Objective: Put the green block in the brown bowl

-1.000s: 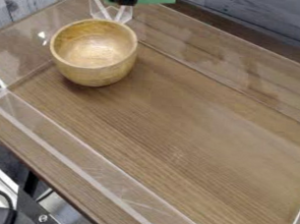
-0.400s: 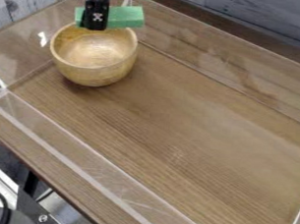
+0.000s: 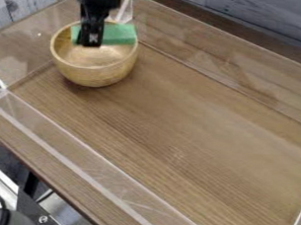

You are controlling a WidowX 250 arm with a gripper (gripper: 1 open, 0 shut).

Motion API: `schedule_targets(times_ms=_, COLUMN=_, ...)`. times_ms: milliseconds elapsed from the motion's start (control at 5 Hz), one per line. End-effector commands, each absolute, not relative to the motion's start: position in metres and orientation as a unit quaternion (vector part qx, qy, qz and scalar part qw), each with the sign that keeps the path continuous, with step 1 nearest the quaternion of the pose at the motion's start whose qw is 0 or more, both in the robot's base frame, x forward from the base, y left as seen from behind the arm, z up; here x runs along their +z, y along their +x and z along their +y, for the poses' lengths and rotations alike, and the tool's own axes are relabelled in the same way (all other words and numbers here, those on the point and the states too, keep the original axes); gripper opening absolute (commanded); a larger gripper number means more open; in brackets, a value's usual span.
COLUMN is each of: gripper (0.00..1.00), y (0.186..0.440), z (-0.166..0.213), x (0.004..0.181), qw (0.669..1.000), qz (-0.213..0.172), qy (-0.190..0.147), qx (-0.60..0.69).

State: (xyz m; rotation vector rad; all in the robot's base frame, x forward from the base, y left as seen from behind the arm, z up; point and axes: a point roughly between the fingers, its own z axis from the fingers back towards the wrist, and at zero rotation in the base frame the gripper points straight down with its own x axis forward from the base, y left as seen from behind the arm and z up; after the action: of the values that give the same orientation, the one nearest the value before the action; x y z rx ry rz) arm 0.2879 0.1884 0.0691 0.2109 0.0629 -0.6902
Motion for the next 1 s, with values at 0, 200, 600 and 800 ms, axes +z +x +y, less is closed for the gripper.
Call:
schedule_targets(times_ms=0, gripper=0.00, y=0.289, z=0.201, x=0.067, qw=0.945, qz=0.024, qy=0.123, qx=-0.303)
schedule_targets(times_ms=200, gripper=1.00, y=0.289, z=0.203, x=0.056, qw=0.948, qz=0.021, qy=0.107, qx=-0.300)
schedule_targets(times_ms=600, gripper=0.00, y=0.291, z=0.201, x=0.043, qw=0.949, qz=0.018, qy=0.090, qx=-0.303)
schedule_targets(times_ms=800, gripper=0.00, y=0.291, z=0.201, x=0.038, qw=0.948, qz=0.019, qy=0.085, qx=-0.306)
